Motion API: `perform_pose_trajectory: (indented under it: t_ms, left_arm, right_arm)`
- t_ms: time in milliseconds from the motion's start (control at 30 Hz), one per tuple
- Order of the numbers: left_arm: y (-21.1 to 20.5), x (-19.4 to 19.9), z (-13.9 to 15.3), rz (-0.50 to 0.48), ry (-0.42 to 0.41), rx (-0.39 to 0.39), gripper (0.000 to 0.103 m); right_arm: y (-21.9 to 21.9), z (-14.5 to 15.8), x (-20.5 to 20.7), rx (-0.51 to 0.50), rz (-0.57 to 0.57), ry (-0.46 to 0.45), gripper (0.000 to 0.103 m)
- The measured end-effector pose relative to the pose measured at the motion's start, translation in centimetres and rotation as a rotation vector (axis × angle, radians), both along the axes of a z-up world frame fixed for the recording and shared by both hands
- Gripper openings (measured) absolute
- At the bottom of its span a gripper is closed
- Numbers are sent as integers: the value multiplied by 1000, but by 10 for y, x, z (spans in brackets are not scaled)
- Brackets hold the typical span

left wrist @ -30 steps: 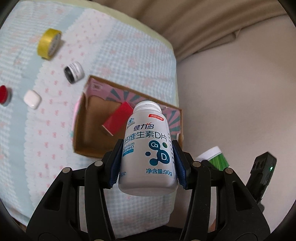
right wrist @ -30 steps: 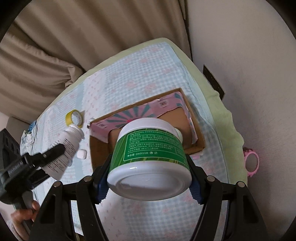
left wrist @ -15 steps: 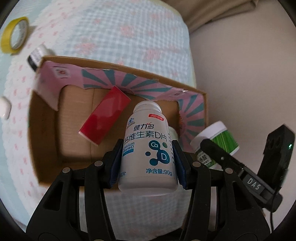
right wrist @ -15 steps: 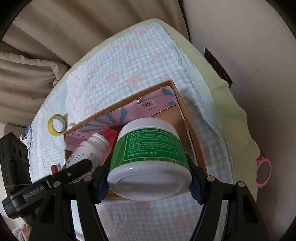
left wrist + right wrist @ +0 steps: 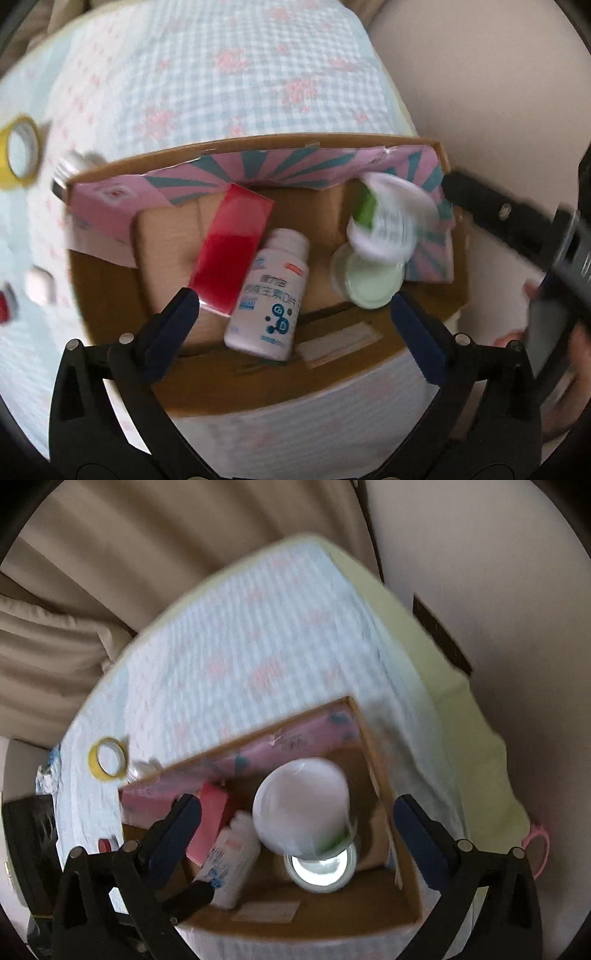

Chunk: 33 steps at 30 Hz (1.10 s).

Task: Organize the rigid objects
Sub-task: 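Release the white bottle into the cardboard box with the left gripper while the right releases the green-label jar, then withdraw both grippers from the cardboard box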

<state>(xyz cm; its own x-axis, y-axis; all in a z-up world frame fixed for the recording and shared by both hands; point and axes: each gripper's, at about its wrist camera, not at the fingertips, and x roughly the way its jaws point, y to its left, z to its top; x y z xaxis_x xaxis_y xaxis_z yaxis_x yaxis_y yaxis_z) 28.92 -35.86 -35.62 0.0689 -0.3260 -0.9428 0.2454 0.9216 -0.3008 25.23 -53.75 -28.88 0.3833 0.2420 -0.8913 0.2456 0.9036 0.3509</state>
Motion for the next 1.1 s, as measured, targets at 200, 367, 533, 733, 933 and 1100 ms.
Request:
perform_pose_trajectory:
  t_ms: [200,367,533,733,933,1100]
  left_arm:
    - [29,-15,4,-13,-10,26,103]
    - [53,-28,13,37,-8,15,103]
    - [71,-42,29,69,-38,11,103]
    - [100,-59,62,93,-126,21,103]
    - [153,-86,106,128,-218,30,103]
    - [207,-107,140,160,-292,43,103]
  right_arm:
    - [-5,6,-16,-28,-35,-16,103]
    - [-7,10,-27,-12,-60,4,103]
    - [4,26,-36,-30,-47,-7,103]
    - [24,55,-53,-74,-35,-35,103]
    - [66,99,-77,-118,-1,-59,103]
    - [108,134,-96,-164,16,-105,103]
